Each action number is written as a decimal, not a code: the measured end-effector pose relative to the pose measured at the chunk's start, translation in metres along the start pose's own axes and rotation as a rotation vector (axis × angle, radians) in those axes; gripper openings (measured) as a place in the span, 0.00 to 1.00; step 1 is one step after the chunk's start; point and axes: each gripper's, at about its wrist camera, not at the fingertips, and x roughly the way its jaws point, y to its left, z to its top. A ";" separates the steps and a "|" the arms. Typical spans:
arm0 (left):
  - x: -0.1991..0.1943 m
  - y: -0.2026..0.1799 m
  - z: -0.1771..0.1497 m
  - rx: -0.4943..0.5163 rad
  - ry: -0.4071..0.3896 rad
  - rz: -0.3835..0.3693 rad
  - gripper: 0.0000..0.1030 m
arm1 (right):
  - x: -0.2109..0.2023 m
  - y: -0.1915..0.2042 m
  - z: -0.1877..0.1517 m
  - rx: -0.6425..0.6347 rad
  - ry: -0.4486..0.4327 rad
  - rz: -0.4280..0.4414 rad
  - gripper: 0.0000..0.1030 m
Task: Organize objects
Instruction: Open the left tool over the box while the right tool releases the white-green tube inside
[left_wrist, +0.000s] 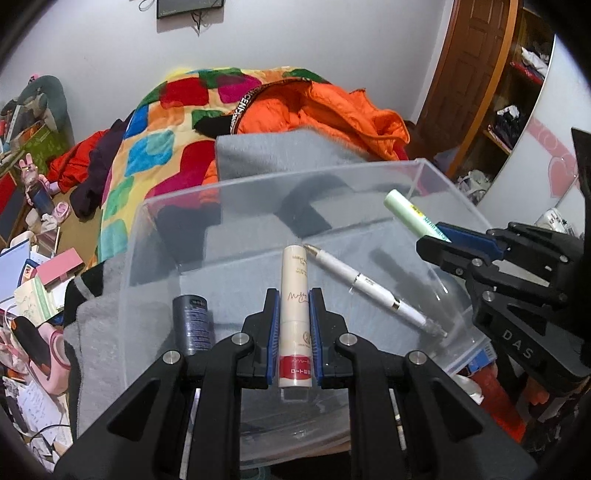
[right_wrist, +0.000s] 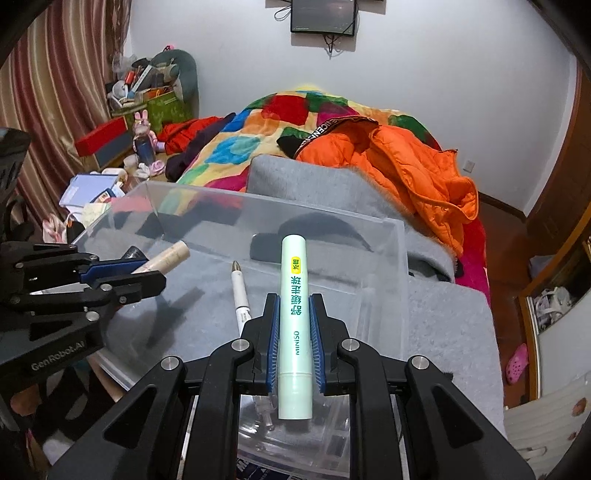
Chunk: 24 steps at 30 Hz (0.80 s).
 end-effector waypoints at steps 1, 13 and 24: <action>0.000 0.000 0.000 -0.002 0.001 -0.002 0.14 | 0.000 0.001 0.000 -0.002 0.002 0.000 0.14; -0.015 -0.002 -0.002 0.007 -0.032 0.026 0.18 | -0.006 0.004 0.001 0.001 -0.001 0.009 0.14; -0.070 0.000 -0.015 -0.017 -0.186 0.078 0.64 | -0.064 -0.005 -0.011 0.073 -0.133 0.035 0.58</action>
